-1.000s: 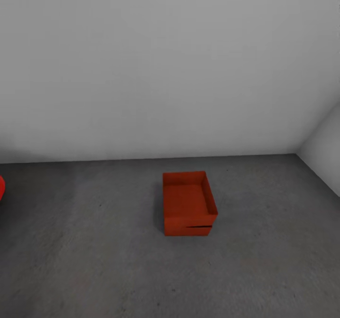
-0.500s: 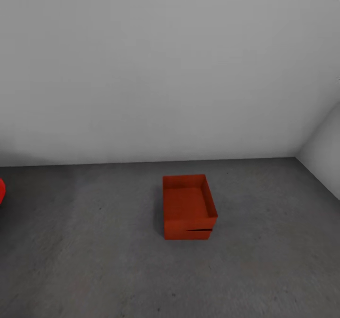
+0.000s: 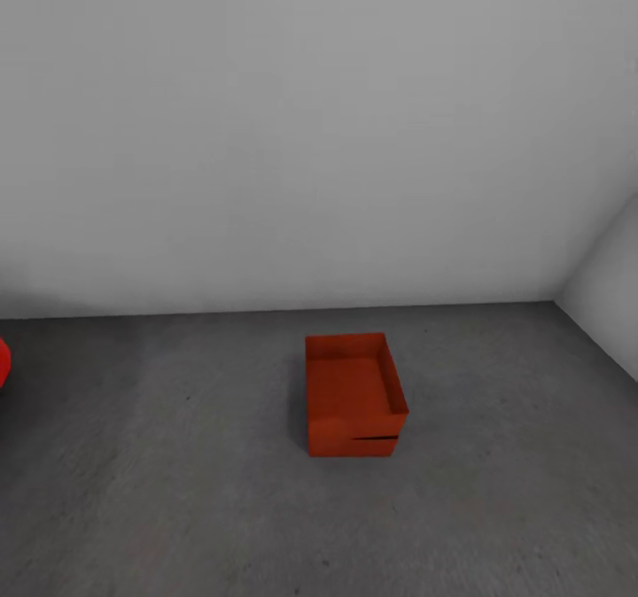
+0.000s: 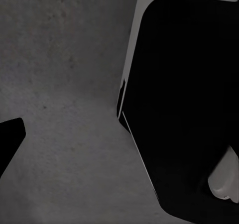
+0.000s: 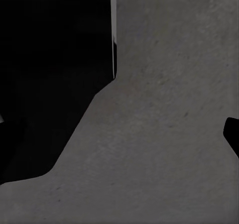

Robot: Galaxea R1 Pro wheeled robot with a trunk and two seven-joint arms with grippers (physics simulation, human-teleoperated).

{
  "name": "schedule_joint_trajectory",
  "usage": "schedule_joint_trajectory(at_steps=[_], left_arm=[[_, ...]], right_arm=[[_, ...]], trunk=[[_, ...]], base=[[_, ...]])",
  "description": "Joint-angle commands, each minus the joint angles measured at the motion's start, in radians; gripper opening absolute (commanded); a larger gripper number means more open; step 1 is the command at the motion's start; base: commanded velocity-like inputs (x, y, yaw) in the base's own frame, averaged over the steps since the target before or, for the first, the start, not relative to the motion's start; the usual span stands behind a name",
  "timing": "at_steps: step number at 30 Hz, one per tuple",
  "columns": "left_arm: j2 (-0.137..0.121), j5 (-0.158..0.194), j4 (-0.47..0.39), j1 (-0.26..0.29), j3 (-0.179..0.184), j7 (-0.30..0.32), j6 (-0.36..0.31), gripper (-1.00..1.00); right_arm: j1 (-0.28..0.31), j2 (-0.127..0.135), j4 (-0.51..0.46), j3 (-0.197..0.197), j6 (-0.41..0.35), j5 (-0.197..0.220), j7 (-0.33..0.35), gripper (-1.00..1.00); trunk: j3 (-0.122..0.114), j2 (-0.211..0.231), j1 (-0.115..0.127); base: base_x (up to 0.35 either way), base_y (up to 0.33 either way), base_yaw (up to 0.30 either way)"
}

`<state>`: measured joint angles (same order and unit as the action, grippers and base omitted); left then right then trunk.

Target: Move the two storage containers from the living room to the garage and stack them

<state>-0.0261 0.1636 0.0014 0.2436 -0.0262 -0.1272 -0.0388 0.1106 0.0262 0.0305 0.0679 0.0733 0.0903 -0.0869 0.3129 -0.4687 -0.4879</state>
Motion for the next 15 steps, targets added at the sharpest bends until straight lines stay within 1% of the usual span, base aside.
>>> schedule_joint_trajectory(at_steps=[1, 15], left_arm=[[0.000, 0.005, 0.000, 0.001, -0.002, -0.002, -0.003, 1.00], [0.000, 0.005, 0.000, 0.001, -0.002, -0.002, -0.003, 1.00]], right_arm=[[0.001, 0.000, 0.003, 0.007, 0.006, 0.009, -0.001, 1.00], [0.001, 0.000, 0.003, 0.007, 0.006, 0.009, -0.001, 1.00]], trunk=[[0.000, -0.001, 0.000], [-0.023, -0.001, 0.000]], base=[[0.000, 0.000, 0.000], [0.000, 0.000, 0.000]])
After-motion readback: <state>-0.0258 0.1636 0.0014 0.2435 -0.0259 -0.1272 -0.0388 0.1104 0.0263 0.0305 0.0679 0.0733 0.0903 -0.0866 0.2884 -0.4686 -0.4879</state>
